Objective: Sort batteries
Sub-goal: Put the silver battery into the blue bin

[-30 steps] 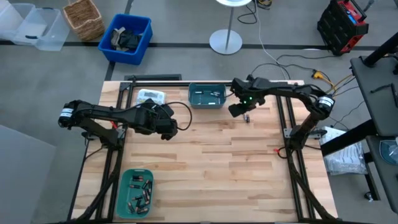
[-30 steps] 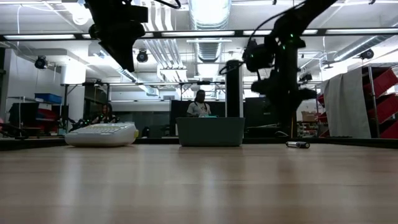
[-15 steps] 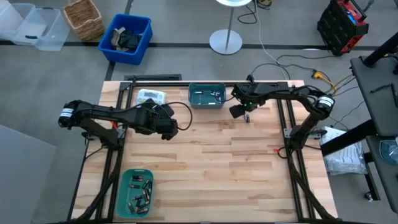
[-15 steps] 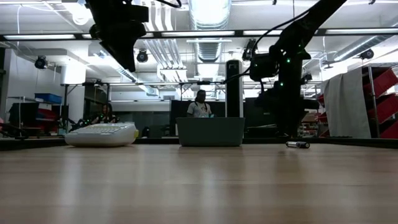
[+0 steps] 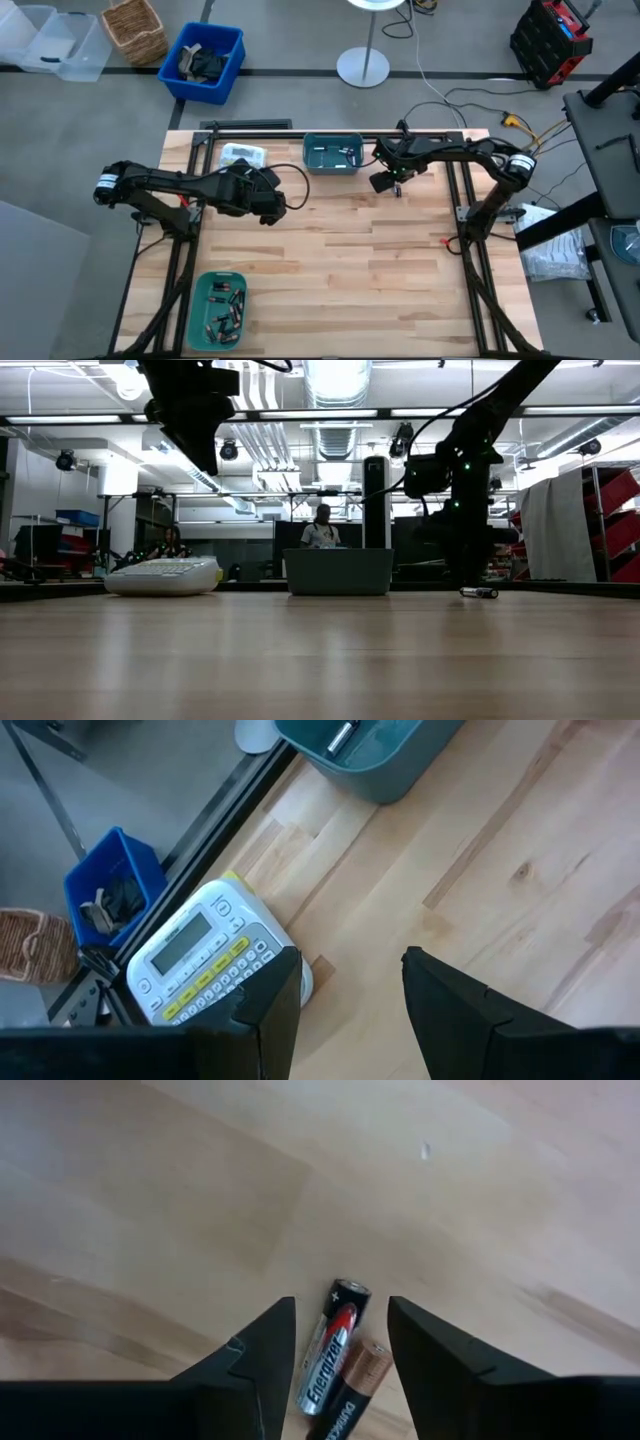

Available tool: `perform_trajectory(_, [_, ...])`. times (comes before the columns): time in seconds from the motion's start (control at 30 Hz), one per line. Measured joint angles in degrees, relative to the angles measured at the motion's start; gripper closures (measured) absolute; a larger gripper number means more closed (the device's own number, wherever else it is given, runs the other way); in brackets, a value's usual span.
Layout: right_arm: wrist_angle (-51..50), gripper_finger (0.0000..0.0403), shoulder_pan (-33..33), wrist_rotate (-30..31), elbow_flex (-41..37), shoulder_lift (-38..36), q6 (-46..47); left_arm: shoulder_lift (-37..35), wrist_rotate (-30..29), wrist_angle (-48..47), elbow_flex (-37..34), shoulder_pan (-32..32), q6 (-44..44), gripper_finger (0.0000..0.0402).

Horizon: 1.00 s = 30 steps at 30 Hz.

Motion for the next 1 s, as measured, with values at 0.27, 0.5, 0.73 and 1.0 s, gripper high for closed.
perform_trajectory(0.27, [2.3, 0.0243, 0.0, -0.2, 0.0, 2.4, -0.1, 0.0, 0.0, 0.1, 0.0, 0.0, 0.9, 0.0246])
perform_trajectory(0.5, [2.9, 0.0261, 0.4, -0.6, 0.1, 3.3, -0.1, 0.0, 0.0, 0.1, 0.0, 0.0, 0.9, 0.0246])
perform_trajectory(0.73, [3.2, 0.0285, 0.7, -1.4, 0.1, 3.3, 0.0, 0.0, -0.1, 0.1, 0.0, 0.0, 1.3, 0.0246])
perform_trajectory(1.0, [6.2, 0.0325, 1.9, -2.1, 0.1, 3.5, 1.6, 0.0, -0.1, 0.1, 0.0, 0.0, 2.5, 0.0246])
